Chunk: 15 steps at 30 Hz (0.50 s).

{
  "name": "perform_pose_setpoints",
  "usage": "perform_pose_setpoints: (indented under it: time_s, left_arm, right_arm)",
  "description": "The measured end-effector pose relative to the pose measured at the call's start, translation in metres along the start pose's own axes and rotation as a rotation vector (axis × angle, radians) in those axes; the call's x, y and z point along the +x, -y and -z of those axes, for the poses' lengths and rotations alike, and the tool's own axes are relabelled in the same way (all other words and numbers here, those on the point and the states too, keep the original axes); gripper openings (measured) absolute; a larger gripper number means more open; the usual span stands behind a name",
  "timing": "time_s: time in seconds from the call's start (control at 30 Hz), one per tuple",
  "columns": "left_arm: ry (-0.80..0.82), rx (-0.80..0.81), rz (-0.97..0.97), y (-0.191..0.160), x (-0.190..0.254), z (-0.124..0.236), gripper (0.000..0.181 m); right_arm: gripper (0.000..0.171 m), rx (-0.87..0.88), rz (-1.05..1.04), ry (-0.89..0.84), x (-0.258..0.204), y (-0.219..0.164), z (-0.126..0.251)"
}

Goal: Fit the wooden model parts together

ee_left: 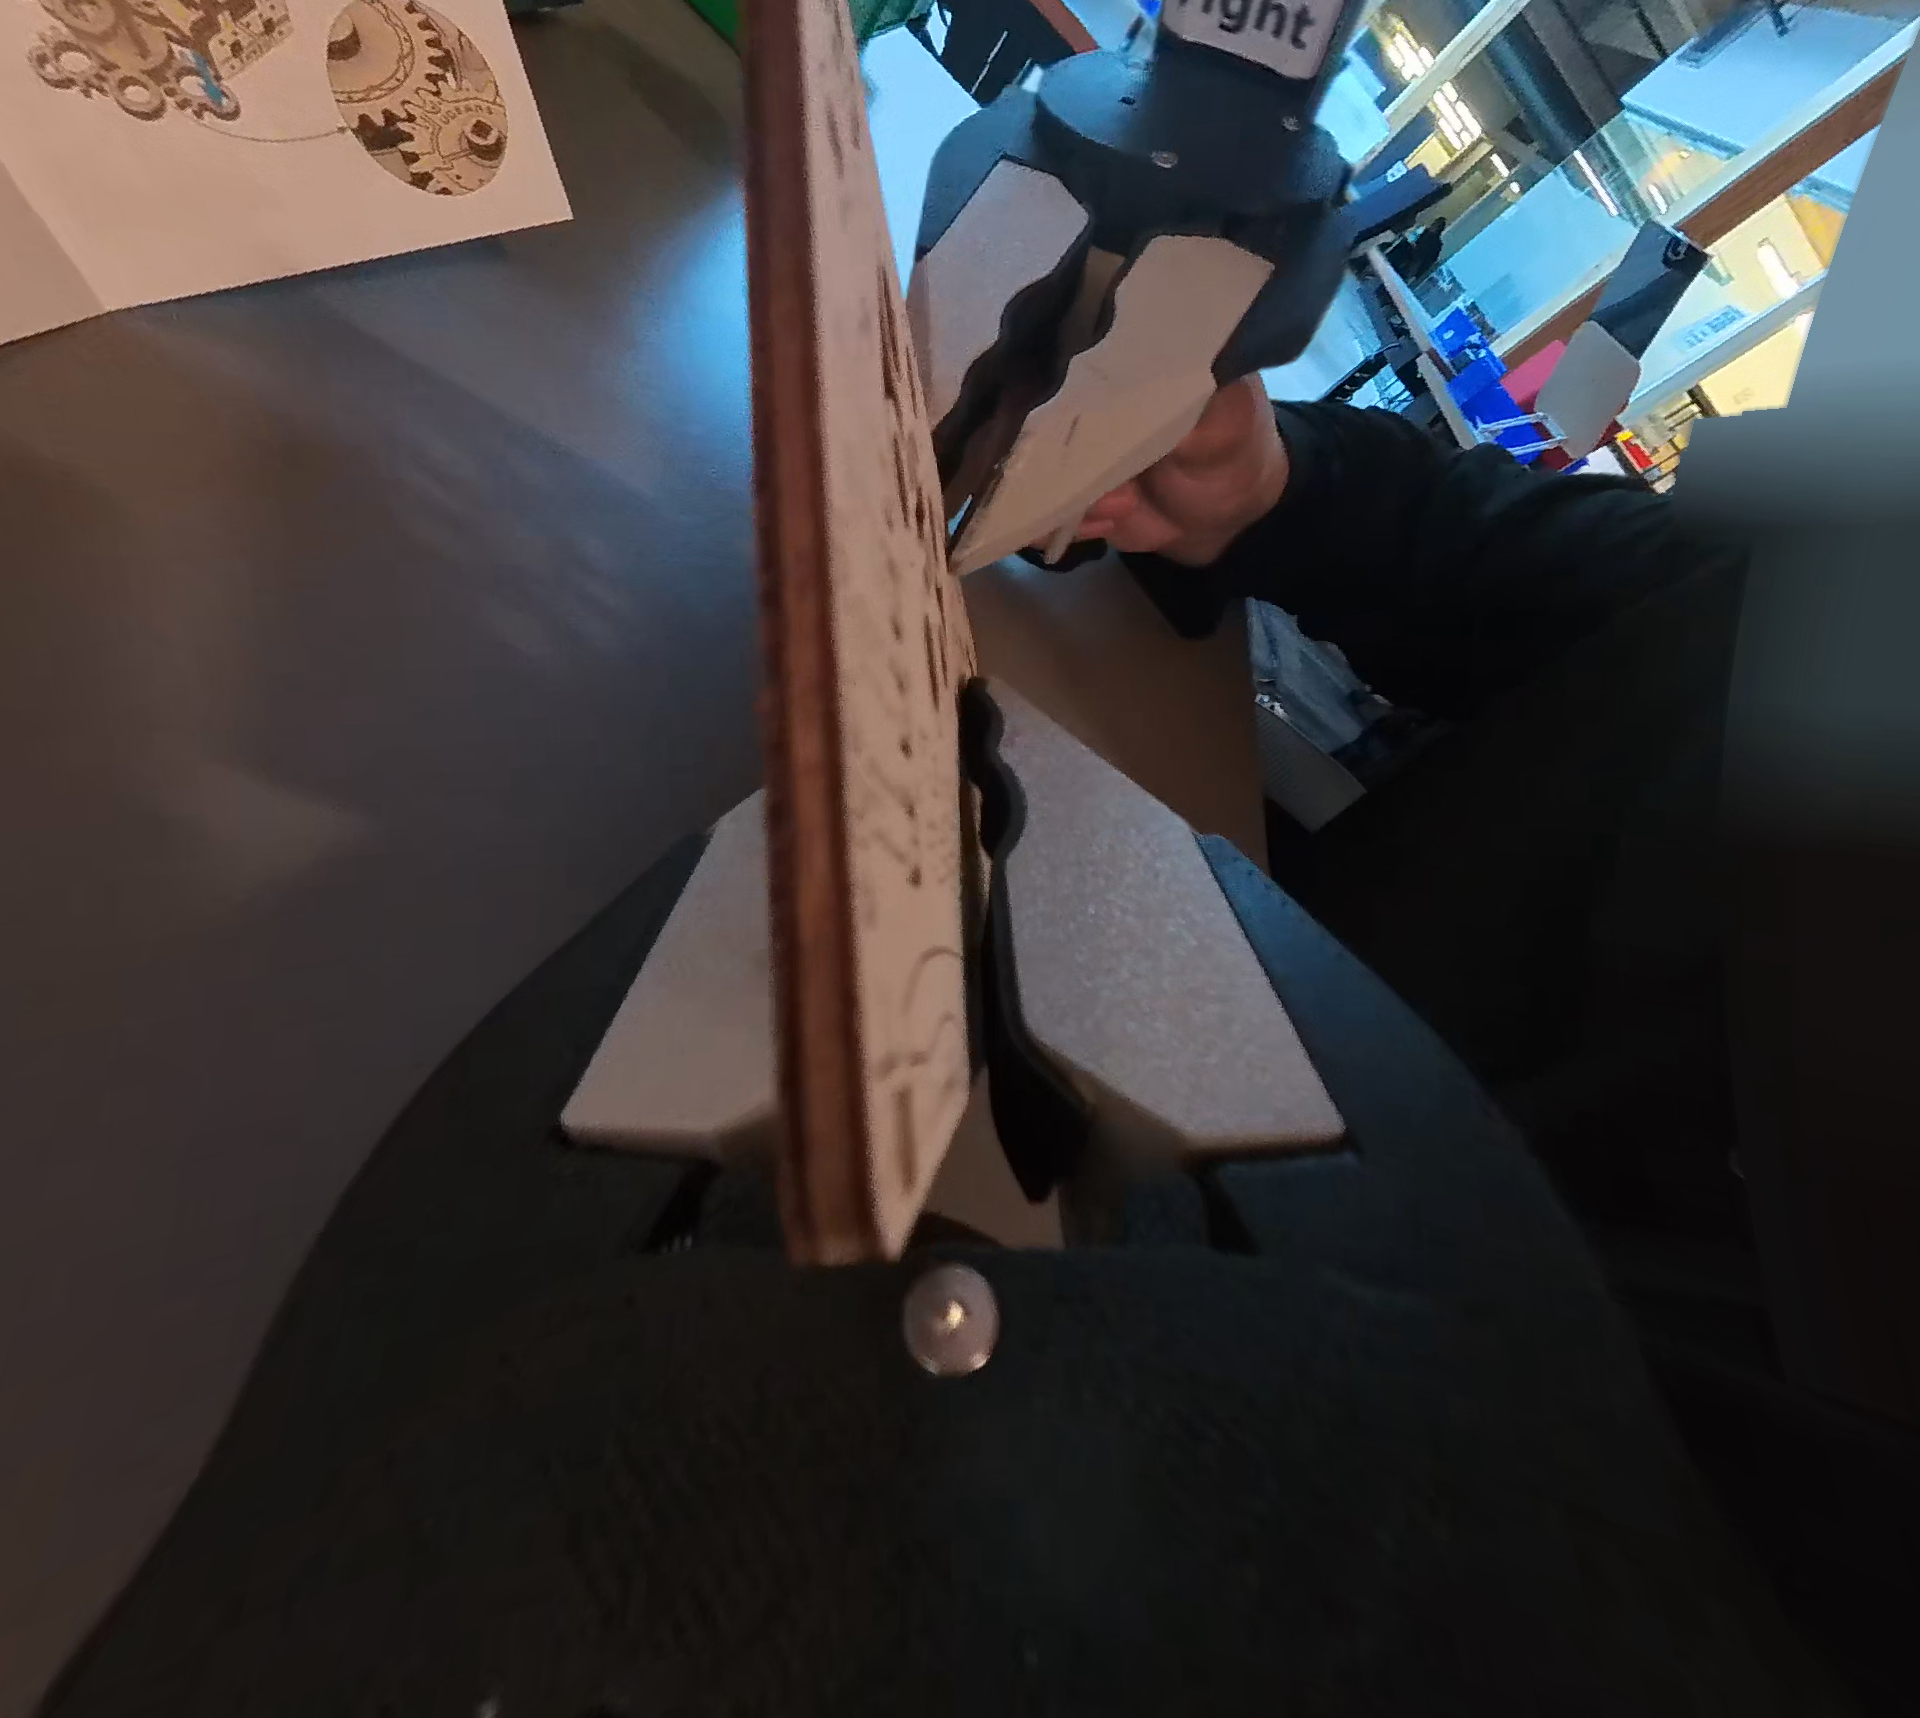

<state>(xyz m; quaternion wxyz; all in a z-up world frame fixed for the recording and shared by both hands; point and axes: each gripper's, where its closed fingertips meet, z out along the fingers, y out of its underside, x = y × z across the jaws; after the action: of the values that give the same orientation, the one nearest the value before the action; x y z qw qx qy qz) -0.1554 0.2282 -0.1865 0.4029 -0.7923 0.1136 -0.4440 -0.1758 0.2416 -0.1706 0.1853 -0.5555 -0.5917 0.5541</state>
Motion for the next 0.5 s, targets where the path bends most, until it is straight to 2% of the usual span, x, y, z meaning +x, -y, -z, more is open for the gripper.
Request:
perform_pose_setpoints:
  time_s: [0.3,0.5]
  left_arm:
    - [0.021,-0.003,0.017,-0.0010,-0.0035,0.0002,0.001]
    - [0.008,0.026,0.030,0.0038,-0.0044,0.0020,0.000]
  right_arm:
    - [0.005,-0.056,0.123,-0.155,0.0050,-0.0030,-0.0023]
    - [0.005,-0.015,0.126,-0.147,0.0055,0.0034,-0.0028]
